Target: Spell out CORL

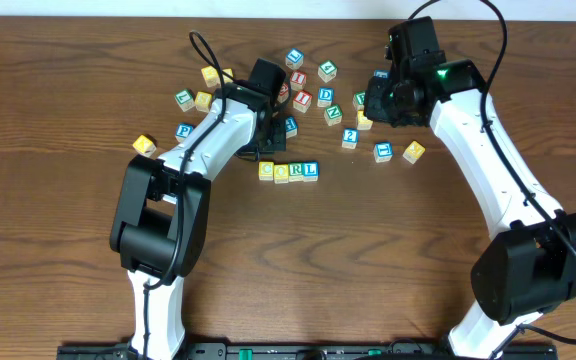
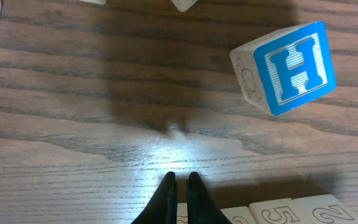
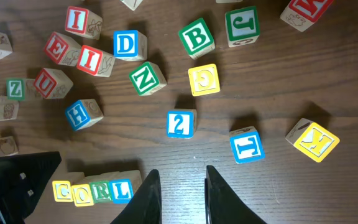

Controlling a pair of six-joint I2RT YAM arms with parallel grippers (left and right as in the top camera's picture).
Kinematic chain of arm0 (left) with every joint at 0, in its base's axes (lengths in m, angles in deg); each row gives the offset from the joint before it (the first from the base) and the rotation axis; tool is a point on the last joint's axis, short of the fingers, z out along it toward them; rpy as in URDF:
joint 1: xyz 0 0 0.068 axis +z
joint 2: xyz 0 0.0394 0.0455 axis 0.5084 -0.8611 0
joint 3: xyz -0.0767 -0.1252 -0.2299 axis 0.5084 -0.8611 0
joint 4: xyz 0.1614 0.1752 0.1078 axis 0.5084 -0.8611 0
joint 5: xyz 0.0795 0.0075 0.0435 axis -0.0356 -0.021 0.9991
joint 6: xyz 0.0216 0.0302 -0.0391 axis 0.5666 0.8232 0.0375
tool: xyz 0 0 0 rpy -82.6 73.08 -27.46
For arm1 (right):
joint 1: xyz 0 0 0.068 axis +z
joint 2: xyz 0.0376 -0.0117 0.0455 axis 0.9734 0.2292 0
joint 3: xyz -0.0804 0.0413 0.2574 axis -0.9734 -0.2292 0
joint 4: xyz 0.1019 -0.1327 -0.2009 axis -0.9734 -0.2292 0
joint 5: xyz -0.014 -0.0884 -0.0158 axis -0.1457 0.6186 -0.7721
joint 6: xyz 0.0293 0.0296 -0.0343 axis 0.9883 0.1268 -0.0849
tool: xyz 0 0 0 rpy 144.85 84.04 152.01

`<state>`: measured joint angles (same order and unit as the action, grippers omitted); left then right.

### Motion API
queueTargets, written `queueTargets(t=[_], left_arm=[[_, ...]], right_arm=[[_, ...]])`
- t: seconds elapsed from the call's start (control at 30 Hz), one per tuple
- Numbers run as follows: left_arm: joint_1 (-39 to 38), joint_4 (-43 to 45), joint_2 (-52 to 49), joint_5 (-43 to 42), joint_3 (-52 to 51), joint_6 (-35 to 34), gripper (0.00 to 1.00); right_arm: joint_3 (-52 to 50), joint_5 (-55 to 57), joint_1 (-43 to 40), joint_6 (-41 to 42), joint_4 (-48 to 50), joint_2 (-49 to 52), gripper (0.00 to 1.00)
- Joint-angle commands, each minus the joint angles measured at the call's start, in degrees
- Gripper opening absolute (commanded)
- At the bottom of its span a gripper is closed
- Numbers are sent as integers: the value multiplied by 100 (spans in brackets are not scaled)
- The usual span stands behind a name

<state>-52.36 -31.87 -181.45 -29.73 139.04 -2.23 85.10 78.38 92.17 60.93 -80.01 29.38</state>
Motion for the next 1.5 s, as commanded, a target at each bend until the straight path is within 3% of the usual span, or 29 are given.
queueTargets(t=[0.0, 1.47], left_arm=[[7, -48, -63, 105, -140, -31, 7], [-4, -400, -63, 101, -181, -22, 7]], right_arm=[[11, 107, 4, -61, -24, 46, 19], [-92, 404, 26, -57, -46, 46, 26]])
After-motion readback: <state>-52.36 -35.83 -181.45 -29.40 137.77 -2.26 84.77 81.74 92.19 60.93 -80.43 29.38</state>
